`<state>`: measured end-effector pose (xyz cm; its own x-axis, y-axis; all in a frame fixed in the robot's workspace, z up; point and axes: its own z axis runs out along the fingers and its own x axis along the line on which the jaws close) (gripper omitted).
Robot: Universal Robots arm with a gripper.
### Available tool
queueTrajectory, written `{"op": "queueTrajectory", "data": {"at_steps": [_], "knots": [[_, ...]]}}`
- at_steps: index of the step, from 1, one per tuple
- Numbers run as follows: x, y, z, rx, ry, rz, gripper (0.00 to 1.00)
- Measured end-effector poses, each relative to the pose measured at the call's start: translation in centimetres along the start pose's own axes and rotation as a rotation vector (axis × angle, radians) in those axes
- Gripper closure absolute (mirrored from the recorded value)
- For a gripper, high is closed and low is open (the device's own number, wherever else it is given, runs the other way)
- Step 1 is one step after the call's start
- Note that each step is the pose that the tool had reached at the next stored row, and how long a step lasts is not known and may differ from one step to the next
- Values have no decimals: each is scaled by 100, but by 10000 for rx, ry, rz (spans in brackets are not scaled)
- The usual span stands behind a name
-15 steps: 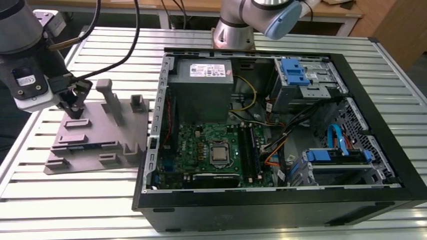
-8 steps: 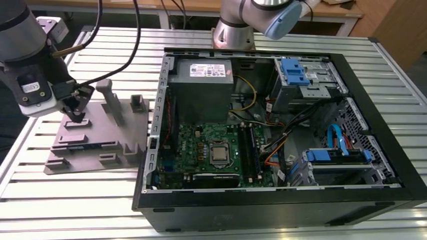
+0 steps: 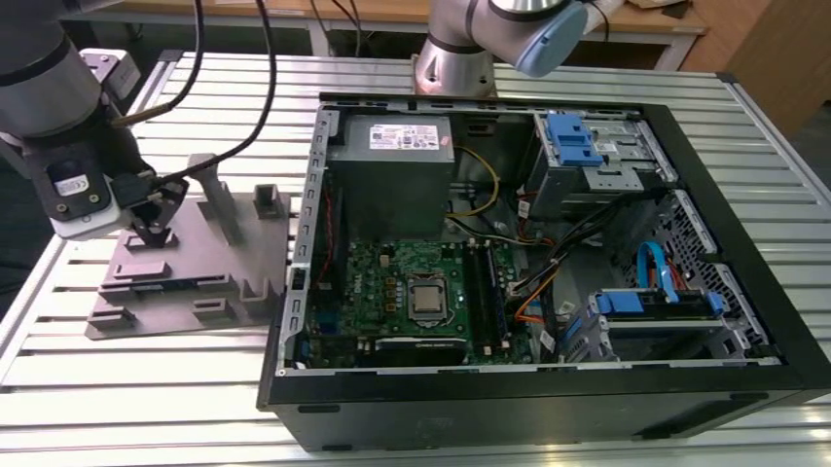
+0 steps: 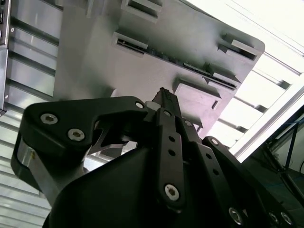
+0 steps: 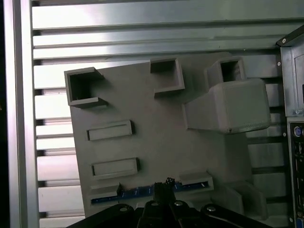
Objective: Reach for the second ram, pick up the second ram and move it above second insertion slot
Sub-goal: 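Reach for the second ram, then pick up the second ram and move it above second insertion slot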
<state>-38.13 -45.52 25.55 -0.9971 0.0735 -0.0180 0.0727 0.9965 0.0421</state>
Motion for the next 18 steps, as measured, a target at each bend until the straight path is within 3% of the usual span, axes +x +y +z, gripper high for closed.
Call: {"op": "queueTrajectory", "data": {"at_steps": [4,18], "knots": [[1,-9,62,0,1,1,89],[1,-10,69,1,2,-3,89]]}}
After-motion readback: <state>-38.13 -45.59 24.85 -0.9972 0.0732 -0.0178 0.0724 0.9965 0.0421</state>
